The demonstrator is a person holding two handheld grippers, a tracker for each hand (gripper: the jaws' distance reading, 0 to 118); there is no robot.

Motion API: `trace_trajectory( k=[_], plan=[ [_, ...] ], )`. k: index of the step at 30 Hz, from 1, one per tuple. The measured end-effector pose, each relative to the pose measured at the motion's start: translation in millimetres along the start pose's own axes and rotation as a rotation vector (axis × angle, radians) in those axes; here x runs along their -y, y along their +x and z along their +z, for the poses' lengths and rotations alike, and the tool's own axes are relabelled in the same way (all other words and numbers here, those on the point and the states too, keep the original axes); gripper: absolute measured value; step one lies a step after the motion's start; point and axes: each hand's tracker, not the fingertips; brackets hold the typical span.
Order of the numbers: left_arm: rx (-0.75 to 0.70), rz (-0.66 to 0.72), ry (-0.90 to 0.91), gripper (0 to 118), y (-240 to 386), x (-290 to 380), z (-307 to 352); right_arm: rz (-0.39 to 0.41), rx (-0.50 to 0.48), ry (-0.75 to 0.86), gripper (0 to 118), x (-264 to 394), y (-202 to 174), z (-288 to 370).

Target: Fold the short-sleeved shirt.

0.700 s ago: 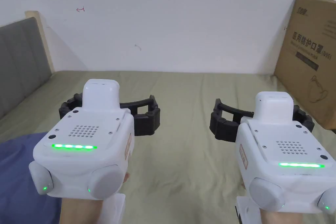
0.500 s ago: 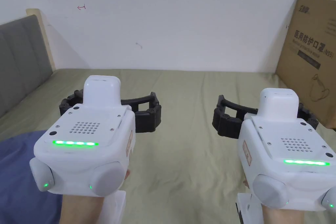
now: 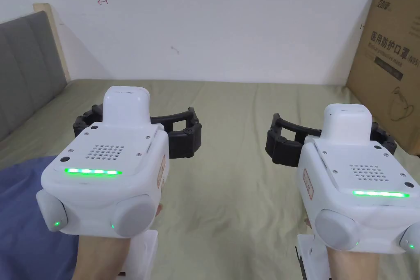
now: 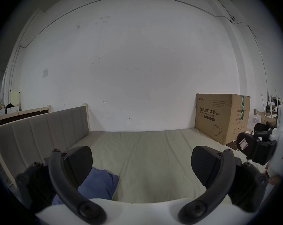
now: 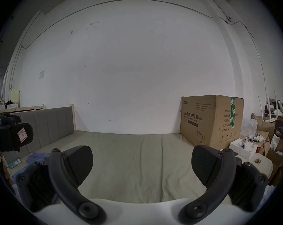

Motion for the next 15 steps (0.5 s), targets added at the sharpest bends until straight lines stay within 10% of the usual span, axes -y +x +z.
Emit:
trace_trajectory(
  k=[15],
  plan=[
    [-0.010, -0.018, -0.015, 118, 1.4, 4.2, 0.3, 0.034, 0.005, -0.017, 118, 8.1, -3.3, 1.6]
  ],
)
